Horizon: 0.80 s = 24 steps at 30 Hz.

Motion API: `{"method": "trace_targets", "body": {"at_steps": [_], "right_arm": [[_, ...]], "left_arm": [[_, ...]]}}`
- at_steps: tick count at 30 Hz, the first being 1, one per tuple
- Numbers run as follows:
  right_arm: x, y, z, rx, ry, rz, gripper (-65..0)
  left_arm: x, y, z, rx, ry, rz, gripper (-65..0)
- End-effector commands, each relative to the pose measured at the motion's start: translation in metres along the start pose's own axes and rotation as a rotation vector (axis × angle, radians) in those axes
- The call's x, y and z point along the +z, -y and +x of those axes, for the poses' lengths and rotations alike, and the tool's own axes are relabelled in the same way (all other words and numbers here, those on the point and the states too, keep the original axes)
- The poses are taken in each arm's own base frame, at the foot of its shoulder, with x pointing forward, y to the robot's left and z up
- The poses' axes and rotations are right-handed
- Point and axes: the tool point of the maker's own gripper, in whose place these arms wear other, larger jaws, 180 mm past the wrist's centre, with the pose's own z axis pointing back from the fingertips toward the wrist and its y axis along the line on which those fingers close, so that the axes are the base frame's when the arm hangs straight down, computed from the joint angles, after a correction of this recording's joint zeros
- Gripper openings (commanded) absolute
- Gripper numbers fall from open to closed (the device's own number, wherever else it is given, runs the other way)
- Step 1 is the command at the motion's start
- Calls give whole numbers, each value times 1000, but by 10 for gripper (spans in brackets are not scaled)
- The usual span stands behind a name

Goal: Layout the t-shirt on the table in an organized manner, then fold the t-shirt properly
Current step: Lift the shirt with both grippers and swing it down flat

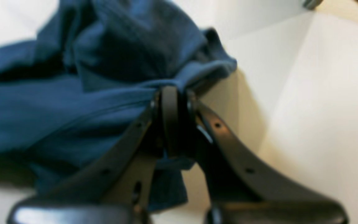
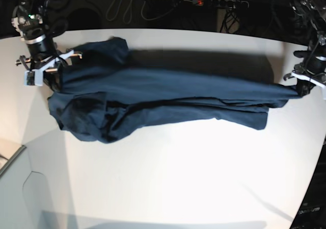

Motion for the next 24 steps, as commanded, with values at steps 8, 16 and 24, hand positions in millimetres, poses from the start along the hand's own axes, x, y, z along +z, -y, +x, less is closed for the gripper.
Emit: {"method": "trace_targets", "body": {"at_steps": [8, 16, 24], "right_arm": [[-28, -6, 49, 32, 99, 57, -650], [-71, 9, 153, 96, 221, 30, -650], [-93, 27, 263, 101, 385, 0, -650]], "left_arm": [[-18, 19, 76, 0, 192, -45, -648], [-44, 81, 183, -44, 387, -194, -648], [-65, 136, 298, -4, 535, -334, -648]]}}
